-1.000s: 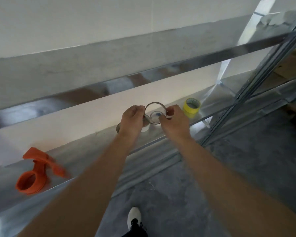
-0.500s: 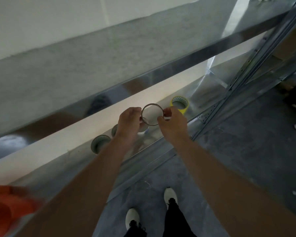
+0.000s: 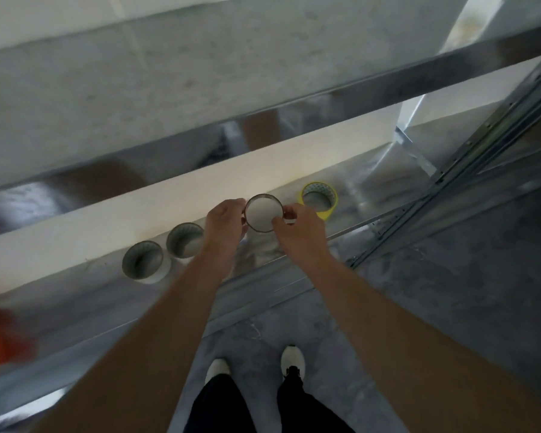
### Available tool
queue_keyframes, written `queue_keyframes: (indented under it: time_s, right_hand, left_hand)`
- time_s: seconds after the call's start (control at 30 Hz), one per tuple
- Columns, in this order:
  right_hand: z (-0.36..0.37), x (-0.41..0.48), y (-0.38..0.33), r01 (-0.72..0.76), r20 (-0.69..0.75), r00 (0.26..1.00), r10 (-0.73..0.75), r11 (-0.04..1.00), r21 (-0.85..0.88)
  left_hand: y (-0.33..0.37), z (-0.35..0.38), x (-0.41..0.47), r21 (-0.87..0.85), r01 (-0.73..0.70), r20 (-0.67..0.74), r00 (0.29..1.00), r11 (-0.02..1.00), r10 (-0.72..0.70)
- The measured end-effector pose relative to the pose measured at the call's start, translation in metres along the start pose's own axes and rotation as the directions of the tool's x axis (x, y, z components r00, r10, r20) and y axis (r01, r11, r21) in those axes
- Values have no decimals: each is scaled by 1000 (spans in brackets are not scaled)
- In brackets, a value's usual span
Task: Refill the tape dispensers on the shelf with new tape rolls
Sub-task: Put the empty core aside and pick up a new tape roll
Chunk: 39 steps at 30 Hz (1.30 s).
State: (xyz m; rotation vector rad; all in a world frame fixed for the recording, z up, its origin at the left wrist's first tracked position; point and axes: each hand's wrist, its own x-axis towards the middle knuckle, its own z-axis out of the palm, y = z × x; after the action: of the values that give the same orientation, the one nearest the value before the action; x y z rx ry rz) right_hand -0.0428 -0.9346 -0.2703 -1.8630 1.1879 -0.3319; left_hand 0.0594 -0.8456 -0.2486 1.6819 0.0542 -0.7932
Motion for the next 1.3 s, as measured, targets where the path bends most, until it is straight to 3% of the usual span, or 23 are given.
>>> queue_keyframes:
  time_s: [0.37,1.0,1.3]
  right_hand:
    - [5,17,17,-32,47,998,32,999,1]
    - [12,41,42,-141,233,966,115,985,96]
    - [-29,64,34,-26,4,1000,25,974,223]
  left_hand:
    - [-44,6,48,112,-7,11,1000,994,6]
    - [-32,30,32,260,-101,-3,994,960,105]
    - [3,49,41,121,-149,13,989,981,149]
